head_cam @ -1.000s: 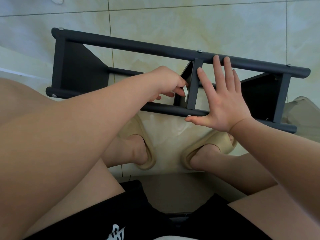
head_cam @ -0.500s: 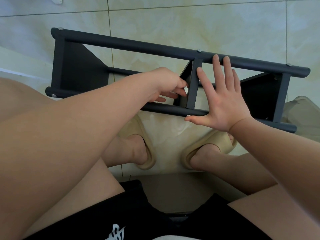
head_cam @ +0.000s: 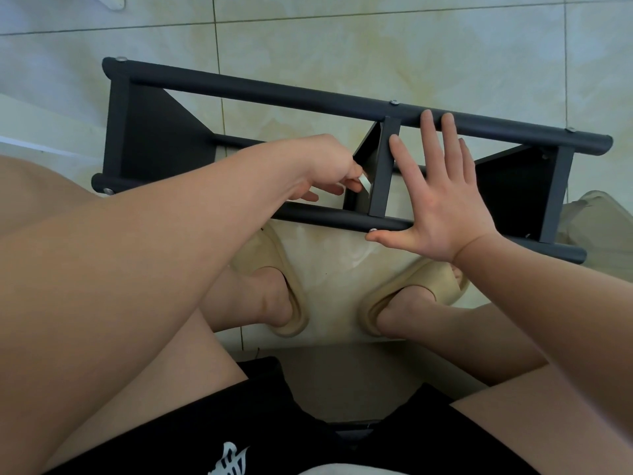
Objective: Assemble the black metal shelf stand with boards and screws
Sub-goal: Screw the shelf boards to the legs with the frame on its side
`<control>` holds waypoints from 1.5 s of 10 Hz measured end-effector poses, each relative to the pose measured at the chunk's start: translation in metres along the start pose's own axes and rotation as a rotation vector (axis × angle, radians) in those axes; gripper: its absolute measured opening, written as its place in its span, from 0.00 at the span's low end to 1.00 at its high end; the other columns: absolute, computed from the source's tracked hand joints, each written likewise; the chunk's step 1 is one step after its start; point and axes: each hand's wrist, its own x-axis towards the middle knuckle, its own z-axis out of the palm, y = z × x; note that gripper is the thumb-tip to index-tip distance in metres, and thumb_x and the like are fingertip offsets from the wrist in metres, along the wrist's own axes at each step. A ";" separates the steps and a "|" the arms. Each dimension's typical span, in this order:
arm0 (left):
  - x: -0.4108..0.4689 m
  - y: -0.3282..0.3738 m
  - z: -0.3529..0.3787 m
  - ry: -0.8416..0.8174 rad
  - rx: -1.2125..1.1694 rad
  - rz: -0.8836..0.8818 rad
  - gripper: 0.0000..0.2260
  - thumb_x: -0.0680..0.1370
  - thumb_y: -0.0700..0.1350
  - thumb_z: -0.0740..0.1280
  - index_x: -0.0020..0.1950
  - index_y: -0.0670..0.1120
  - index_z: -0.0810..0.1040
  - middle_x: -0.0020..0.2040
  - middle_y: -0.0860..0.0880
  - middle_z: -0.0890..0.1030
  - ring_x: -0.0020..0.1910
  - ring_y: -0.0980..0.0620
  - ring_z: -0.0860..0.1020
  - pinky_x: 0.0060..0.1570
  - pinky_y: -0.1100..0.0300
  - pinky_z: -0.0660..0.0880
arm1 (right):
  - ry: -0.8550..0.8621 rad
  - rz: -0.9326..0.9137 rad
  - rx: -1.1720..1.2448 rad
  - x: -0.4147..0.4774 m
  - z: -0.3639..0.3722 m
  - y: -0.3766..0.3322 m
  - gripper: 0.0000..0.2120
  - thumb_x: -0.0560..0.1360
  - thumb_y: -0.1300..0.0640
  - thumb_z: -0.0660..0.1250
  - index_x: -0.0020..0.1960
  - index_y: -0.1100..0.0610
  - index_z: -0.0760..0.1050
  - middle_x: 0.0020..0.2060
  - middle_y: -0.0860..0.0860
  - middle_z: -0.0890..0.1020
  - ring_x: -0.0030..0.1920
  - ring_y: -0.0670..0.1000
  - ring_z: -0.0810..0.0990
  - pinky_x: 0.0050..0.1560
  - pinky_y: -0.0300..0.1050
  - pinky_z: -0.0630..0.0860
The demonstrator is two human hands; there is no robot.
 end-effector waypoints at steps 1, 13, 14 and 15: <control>0.001 -0.002 -0.003 -0.008 0.051 0.020 0.07 0.83 0.44 0.61 0.53 0.49 0.78 0.45 0.56 0.84 0.52 0.58 0.78 0.57 0.50 0.70 | -0.004 0.002 -0.003 0.000 0.000 -0.001 0.57 0.67 0.17 0.52 0.83 0.53 0.47 0.81 0.64 0.45 0.80 0.69 0.42 0.77 0.69 0.48; 0.001 0.019 -0.045 0.585 0.496 0.098 0.13 0.78 0.43 0.62 0.60 0.49 0.79 0.58 0.48 0.79 0.63 0.41 0.72 0.65 0.46 0.66 | -0.069 -0.037 -0.080 0.100 -0.031 0.022 0.58 0.63 0.15 0.47 0.83 0.47 0.42 0.82 0.58 0.41 0.81 0.62 0.39 0.78 0.67 0.38; -0.004 0.031 -0.061 0.804 0.477 0.117 0.12 0.78 0.44 0.62 0.59 0.51 0.79 0.55 0.48 0.79 0.61 0.42 0.71 0.61 0.46 0.66 | -0.120 0.001 -0.028 0.113 -0.041 0.022 0.58 0.60 0.13 0.44 0.82 0.41 0.38 0.81 0.53 0.37 0.81 0.57 0.36 0.77 0.64 0.35; -0.011 0.047 -0.062 0.800 0.422 0.172 0.13 0.78 0.41 0.61 0.59 0.49 0.78 0.54 0.47 0.79 0.58 0.43 0.74 0.61 0.46 0.70 | -0.147 0.056 0.078 0.103 -0.054 0.027 0.55 0.60 0.14 0.42 0.81 0.38 0.39 0.81 0.49 0.38 0.81 0.52 0.35 0.78 0.61 0.34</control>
